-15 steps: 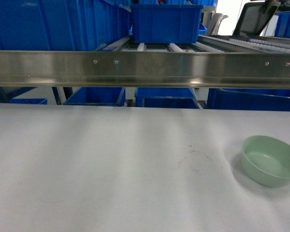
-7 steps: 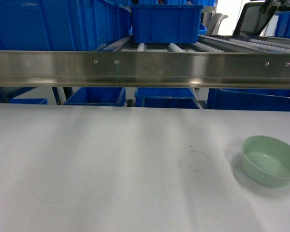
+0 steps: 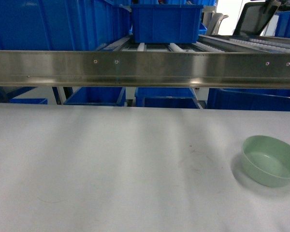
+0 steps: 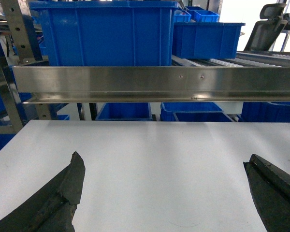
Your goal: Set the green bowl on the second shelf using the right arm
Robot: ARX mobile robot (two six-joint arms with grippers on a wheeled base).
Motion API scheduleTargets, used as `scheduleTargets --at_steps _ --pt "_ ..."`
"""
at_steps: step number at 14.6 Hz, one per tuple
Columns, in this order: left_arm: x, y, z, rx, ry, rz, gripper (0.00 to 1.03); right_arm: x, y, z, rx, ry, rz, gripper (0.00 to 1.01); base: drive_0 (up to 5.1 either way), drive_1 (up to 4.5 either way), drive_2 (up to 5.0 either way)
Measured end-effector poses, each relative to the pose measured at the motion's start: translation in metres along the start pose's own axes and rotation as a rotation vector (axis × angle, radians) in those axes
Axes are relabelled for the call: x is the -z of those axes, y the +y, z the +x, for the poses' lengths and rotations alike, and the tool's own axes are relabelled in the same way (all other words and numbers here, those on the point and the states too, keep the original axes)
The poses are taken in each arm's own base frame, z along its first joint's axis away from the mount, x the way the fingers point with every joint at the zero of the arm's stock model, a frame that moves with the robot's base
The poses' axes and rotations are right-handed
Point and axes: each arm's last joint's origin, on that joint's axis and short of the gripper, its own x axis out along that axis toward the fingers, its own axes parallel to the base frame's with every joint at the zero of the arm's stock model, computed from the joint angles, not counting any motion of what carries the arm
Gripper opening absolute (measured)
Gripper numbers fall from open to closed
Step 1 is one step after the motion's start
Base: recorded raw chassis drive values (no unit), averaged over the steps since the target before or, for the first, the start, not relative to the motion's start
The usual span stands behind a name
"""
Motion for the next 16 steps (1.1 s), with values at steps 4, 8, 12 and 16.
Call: scheduleTargets --at_steps 4,8,12,16 --pt "0.000 0.000 0.000 0.000 0.000 0.000 0.98 -0.019 -0.026 0.088 0.041 0.211 0.011 0.98 0.0 0.00 0.0" --pt "0.000 0.000 0.000 0.000 0.000 0.000 0.98 0.009 -0.062 0.157 0.066 0.434 0.096 0.98 0.0 0.00 0.0" --pt "0.000 0.000 0.000 0.000 0.000 0.000 0.98 0.026 -0.062 0.170 0.046 0.494 0.127 0.98 0.0 0.00 0.0" --pt "0.000 0.000 0.000 0.000 0.000 0.000 0.98 0.036 -0.052 0.177 0.036 0.521 0.133 0.98 0.0 0.00 0.0"
